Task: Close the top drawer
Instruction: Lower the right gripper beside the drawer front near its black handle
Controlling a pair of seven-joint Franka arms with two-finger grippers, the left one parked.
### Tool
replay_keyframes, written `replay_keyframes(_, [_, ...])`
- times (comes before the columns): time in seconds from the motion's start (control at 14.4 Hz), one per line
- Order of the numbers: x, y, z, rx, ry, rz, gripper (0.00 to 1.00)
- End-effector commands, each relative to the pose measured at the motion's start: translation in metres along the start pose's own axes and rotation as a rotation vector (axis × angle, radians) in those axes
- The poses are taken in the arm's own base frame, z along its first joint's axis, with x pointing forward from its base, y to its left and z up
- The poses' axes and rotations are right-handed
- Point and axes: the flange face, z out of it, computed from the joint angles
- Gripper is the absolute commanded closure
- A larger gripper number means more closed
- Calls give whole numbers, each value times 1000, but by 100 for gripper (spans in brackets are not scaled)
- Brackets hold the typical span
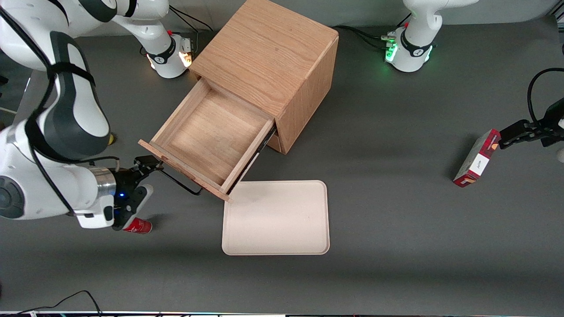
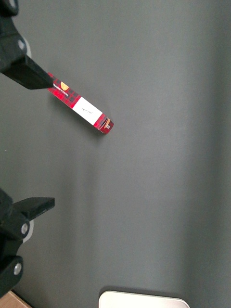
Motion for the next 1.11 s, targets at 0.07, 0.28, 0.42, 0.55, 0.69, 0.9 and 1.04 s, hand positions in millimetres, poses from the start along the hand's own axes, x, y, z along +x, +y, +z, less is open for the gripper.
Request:
replay_keyframes(0.07, [14, 2, 12, -8, -5, 7, 0])
replay_keyframes(0.28, [17, 6, 22, -3, -10, 9, 0])
replay_keyframes(0.42, [19, 9, 25, -12, 2, 11, 0])
replay_keyframes(0.55, [24, 13, 29, -23, 24, 10, 0])
replay_keyframes(0.69, [27, 15, 41, -18, 19, 11, 0])
replay_keyframes(0.9, [28, 17, 51, -14, 20, 20, 0])
replay_keyframes(1.04, [28, 19, 58, -11, 18, 61, 0])
